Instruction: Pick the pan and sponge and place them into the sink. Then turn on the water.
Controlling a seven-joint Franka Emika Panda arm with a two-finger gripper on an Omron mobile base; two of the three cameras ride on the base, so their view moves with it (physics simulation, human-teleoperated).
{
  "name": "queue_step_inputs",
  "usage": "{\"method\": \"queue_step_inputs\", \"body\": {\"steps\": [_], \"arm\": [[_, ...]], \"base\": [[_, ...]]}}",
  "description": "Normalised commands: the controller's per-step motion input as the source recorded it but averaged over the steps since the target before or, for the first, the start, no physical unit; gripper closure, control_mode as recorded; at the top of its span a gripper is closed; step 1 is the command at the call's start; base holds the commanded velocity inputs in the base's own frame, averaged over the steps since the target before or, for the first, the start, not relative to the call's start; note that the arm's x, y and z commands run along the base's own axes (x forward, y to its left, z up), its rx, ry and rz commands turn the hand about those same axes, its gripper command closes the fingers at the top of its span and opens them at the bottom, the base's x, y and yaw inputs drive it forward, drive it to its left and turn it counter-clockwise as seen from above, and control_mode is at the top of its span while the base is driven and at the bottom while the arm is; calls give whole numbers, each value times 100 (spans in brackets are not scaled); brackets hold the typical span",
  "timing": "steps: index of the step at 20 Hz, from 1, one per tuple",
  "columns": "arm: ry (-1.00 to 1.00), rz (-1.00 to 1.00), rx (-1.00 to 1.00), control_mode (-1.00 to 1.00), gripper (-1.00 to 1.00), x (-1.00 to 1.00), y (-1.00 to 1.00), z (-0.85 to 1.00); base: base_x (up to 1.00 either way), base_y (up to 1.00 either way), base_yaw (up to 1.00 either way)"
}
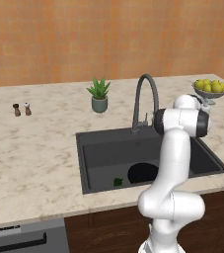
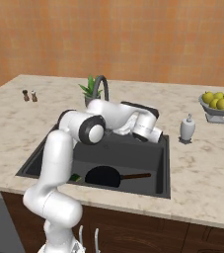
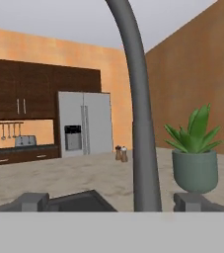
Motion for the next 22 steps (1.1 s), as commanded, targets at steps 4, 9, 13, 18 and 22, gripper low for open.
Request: {"method": "queue_step_inputs", "body": {"steps": [4,9,13,18,22], "arm": [[5,-1,0,-100,-100,27,0,-9],[5,-1,0,-100,-100,7,1,-19],[6,0,0,-100,-100,5,4,-1],[8,0,0,-100,-100,4,17,0],[9,0,0,-100,-100,13,11,0]], "base": [[0,0,0],[0,0,0],[0,0,0],[0,0,0],[0,0,0]]}}
